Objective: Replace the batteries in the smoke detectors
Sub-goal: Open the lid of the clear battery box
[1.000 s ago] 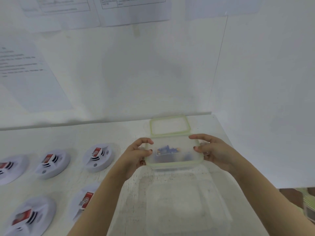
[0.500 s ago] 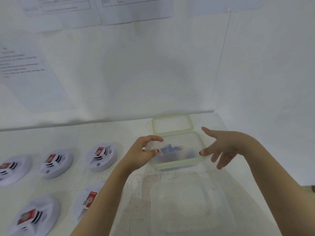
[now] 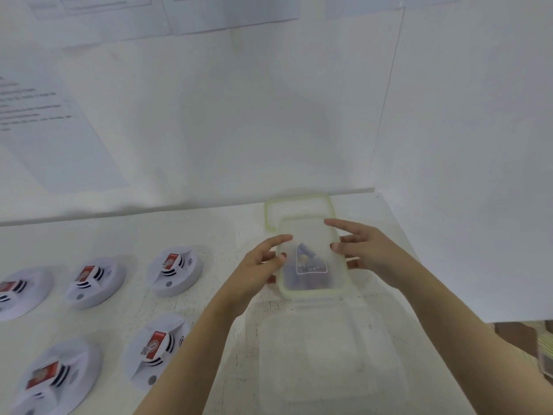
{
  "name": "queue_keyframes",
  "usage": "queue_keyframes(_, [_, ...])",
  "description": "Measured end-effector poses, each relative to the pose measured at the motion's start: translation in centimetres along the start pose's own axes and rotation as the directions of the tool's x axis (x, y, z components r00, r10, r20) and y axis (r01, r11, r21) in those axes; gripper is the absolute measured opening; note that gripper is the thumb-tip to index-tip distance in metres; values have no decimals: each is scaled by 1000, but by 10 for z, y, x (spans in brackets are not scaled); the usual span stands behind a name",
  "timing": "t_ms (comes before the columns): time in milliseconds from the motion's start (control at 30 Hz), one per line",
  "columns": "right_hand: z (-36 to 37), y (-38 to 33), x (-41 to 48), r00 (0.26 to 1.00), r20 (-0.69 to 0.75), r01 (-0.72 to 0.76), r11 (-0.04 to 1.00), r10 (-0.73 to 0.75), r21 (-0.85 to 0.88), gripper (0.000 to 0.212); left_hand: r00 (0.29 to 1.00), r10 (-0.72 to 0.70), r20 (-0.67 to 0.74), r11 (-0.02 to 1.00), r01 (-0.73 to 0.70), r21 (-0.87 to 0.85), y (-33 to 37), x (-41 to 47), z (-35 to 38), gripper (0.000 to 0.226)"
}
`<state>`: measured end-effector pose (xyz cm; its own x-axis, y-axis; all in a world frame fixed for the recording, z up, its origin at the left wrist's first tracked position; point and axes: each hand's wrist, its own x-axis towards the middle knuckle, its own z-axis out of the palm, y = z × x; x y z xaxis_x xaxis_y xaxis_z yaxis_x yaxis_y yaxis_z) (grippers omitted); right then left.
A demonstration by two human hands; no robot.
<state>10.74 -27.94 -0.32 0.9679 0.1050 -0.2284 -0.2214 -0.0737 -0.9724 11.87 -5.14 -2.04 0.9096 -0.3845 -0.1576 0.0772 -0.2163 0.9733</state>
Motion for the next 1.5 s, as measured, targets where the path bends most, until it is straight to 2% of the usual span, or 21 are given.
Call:
queue_keyframes(67, [-2,4,1,999,33,1,998,-3,58,35,1000,-11,10,991,12,-134,-2,5,-4,37])
queue_keyframes(133, [-4,7,3,998,60,-33,993,27,117,32,1000,-11,22,980,15,-198,0,10,-6,39])
queue_keyframes(300, [-8,12,13,983,154,-139,945,96,297,38,990,-63,127,932,104,-348,-3,21,-7,35])
queue_keyframes(400, [-5,12,14,986,152,-122,923,71,365,40,986,-44,162,907,108,-406,-8,25,-9,32])
queue_keyframes(500, [-3,12,14,995,99,-57,963,31,263,38,991,-4,135,892,65,-447,-9,28,-11,33])
queue_keyframes(633, [-3,9,8,995,97,-23,997,15,78,36,994,29,103,961,1,-278,-7,24,-12,49])
queue_keyframes(733, [-10,1,-3,985,170,-38,999,41,-17,54,991,83,104,984,-65,-168,-5,23,-16,66])
queue_keyframes(833, [-16,-5,-6,981,174,-58,990,81,-131,75,992,80,98,985,-64,-159,-1,22,-18,64])
queue_keyframes(933, [-18,-10,-1,994,95,-41,979,61,-201,77,995,88,-44,988,-93,-121,1,20,-15,51])
queue_keyframes(1000, [-19,-12,4,994,95,-32,980,51,-194,74,989,93,-118,993,-100,-57,0,21,-16,51])
queue_keyframes(1100, [-21,-17,17,988,151,-18,985,44,-170,71,996,88,-28,995,-89,-35,4,22,-21,75])
queue_keyframes(1167, [-22,-22,27,977,210,-11,989,43,-149,73,995,78,56,995,-74,-67,8,25,-26,81])
queue_keyframes(1267, [-21,-27,41,964,265,8,986,36,-165,75,999,40,35,997,-38,-60,10,23,-28,57])
queue_keyframes(1367, [-18,-29,50,973,232,56,952,16,-302,68,1000,20,9,1000,-20,11,3,14,-30,35])
queue_keyframes(1433, [-19,-32,44,985,172,65,914,5,-401,60,999,23,27,998,-22,-57,-3,5,-32,30])
queue_keyframes(1500, [-24,-31,35,992,118,92,886,-42,-454,48,999,44,4,992,-44,-114,-6,-3,-35,35])
